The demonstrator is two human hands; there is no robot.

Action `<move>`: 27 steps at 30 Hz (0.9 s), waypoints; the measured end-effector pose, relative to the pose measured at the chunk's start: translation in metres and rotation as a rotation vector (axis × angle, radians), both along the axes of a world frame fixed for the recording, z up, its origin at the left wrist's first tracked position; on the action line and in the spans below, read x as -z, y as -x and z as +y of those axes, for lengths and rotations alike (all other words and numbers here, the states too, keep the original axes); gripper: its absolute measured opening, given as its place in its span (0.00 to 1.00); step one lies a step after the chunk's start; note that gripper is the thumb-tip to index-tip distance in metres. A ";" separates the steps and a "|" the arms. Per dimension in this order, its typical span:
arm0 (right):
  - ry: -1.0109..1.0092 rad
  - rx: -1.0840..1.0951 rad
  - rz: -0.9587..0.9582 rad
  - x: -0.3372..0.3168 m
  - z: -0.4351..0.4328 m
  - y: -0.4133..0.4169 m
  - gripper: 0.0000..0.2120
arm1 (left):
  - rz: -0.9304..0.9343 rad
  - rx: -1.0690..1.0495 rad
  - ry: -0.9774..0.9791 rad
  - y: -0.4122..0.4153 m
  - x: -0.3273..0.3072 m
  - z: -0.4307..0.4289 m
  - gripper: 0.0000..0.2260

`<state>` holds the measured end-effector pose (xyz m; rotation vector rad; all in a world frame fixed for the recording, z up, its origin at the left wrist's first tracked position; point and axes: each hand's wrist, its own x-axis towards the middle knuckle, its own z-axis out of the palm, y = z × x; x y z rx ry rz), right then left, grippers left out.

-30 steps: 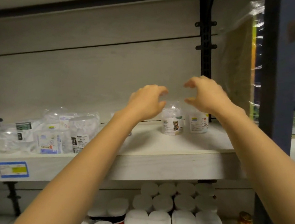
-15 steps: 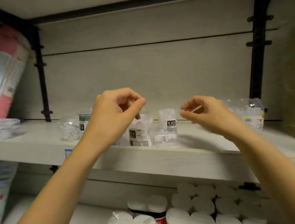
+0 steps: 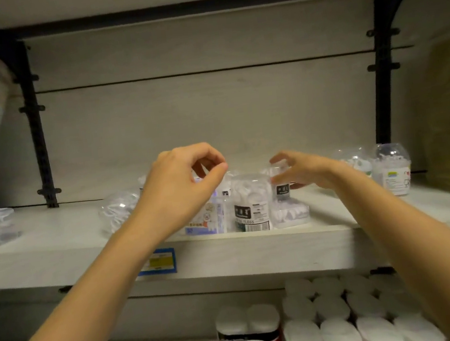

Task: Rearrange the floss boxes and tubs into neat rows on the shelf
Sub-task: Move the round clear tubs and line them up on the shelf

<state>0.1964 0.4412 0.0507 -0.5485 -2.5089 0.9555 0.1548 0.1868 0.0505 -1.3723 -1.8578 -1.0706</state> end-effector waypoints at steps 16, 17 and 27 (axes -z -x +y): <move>-0.108 0.020 0.199 -0.033 -0.059 -0.111 0.38 | -0.111 0.043 0.421 0.004 -0.018 0.023 0.19; -0.098 0.002 0.177 -0.028 -0.063 -0.112 0.40 | -0.146 0.061 0.482 0.005 -0.020 0.026 0.22; -0.042 -0.057 0.179 -0.015 -0.072 -0.119 0.38 | -0.310 0.130 0.673 0.014 -0.032 0.046 0.27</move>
